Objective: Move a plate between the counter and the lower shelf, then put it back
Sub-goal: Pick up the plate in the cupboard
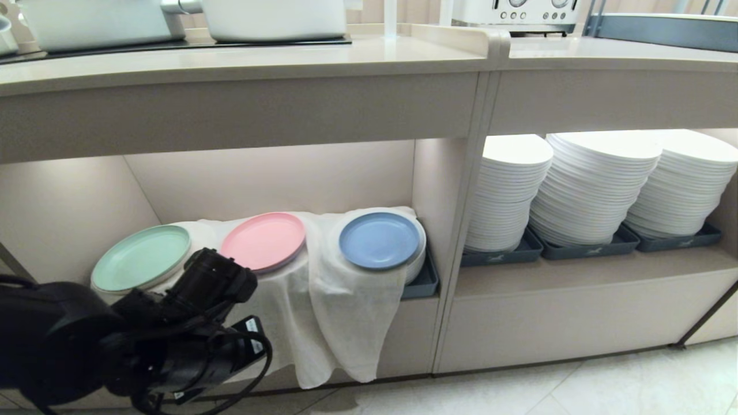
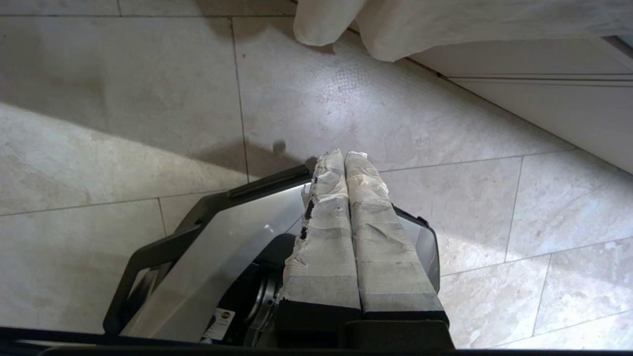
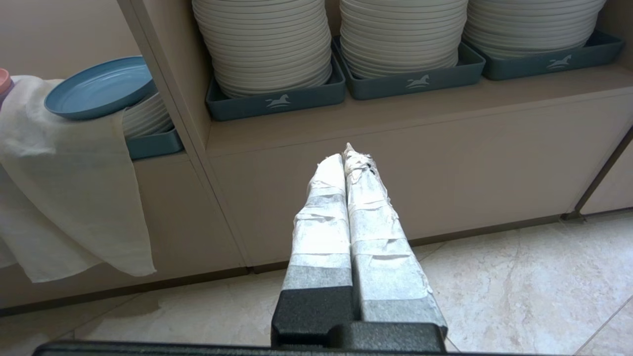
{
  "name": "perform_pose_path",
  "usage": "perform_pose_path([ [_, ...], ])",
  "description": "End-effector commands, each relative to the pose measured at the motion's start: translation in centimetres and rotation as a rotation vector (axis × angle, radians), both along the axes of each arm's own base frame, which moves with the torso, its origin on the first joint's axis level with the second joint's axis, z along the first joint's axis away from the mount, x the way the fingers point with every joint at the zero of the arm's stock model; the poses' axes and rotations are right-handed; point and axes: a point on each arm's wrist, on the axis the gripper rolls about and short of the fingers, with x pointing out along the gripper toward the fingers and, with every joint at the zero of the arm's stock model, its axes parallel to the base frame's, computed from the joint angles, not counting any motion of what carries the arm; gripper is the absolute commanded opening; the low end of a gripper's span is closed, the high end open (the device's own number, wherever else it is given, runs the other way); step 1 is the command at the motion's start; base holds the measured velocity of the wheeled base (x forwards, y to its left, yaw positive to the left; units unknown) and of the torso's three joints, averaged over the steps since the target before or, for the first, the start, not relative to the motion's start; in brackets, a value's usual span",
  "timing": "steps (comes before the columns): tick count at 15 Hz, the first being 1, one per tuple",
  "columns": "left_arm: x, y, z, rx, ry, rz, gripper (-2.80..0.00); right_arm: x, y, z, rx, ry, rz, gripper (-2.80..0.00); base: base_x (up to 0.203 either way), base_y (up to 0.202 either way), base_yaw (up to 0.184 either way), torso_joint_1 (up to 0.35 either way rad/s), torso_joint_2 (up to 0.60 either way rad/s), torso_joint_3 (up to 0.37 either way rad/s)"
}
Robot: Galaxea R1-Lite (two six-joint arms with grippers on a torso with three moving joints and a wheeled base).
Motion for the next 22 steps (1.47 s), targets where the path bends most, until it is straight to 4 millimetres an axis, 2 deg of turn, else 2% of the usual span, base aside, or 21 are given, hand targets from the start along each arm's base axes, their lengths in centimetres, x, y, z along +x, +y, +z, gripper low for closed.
perform_pose_path([
  [1,-1.9,1.1,1.1,-0.017,-0.049,0.008,-2.8,0.0,0.0,0.0,0.001,-0.001,-0.001,-2.8,0.0,0.0,0.0,0.0,0.0,0.0],
  [8,-5.3,3.3,2.7,0.037,-0.171,-0.068,-2.8,0.0,0.0,0.0,0.001,-0.001,0.0,-2.8,0.0,0.0,0.0,0.0,0.0,0.0],
  [13,-8.3,5.0,2.8,0.078,-0.246,-0.132,-2.8,0.0,0.0,0.0,0.001,-0.001,-0.001,-2.8,0.0,0.0,0.0,0.0,0.0,0.0],
  [17,-10.1,8.1,3.2,0.131,-0.326,-0.166,-2.8,0.0,0.0,0.0,0.001,-0.001,-0.001,-2.8,0.0,0.0,0.0,0.0,0.0,0.0],
  [19,-11.8,9.5,3.3,0.149,-0.4,-0.211,-2.8,0.0,0.0,0.0,0.001,-0.001,-0.001,-2.8,0.0,0.0,0.0,0.0,0.0,0.0],
  [22,-14.8,10.5,2.0,0.223,-0.503,-0.305,-2.8,0.0,0.0,0.0,0.001,-0.001,-0.001,-2.8,0.0,0.0,0.0,0.0,0.0,0.0],
])
